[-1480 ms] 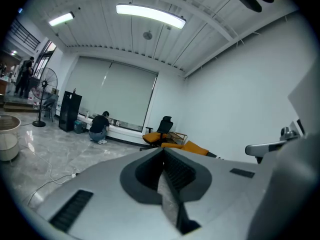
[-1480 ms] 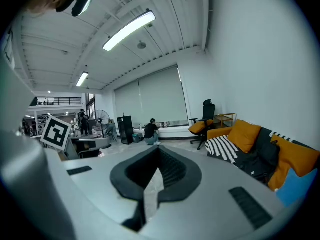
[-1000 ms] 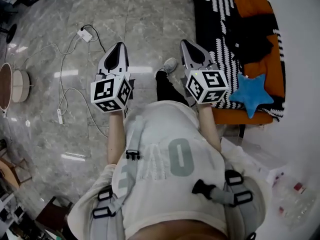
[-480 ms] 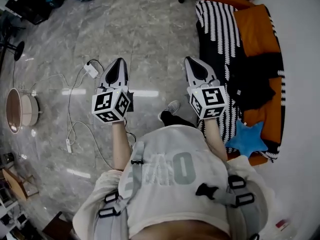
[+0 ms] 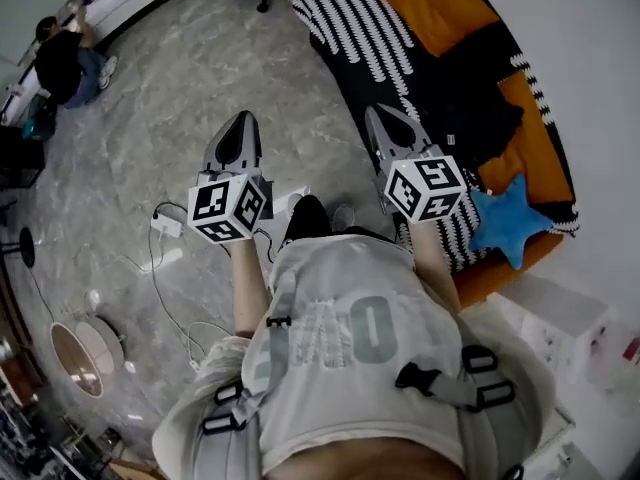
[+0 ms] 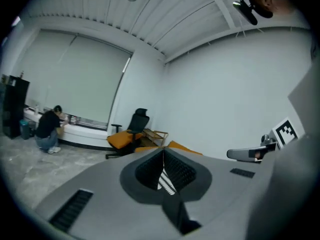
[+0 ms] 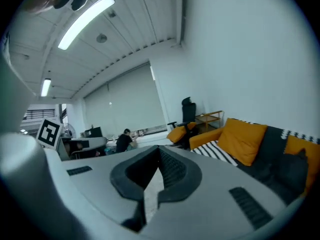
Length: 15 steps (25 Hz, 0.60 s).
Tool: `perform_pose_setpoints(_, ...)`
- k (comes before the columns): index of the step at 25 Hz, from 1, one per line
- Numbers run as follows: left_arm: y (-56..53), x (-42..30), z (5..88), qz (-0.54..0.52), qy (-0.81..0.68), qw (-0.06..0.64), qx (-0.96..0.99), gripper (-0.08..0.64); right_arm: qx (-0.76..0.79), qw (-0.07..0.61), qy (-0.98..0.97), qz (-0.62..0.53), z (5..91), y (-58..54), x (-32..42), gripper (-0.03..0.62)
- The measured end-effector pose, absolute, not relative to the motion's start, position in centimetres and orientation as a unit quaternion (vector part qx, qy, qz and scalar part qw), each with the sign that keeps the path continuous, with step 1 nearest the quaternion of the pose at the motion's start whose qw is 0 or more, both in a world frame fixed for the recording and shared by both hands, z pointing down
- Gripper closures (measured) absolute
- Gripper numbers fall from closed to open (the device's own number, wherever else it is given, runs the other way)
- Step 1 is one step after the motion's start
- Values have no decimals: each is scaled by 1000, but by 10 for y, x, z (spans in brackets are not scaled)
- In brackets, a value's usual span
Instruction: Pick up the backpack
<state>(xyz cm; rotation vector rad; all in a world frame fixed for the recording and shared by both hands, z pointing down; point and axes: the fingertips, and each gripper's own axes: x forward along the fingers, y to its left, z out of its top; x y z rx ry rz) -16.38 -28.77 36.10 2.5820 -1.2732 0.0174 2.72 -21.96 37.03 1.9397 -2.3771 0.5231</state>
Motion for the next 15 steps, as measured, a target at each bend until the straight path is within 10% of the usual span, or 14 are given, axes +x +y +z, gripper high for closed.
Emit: perform_pose_setpoints(15,-267,215,328,39,73,75,994,540,943,-110,-294,109,334,-38,249,584)
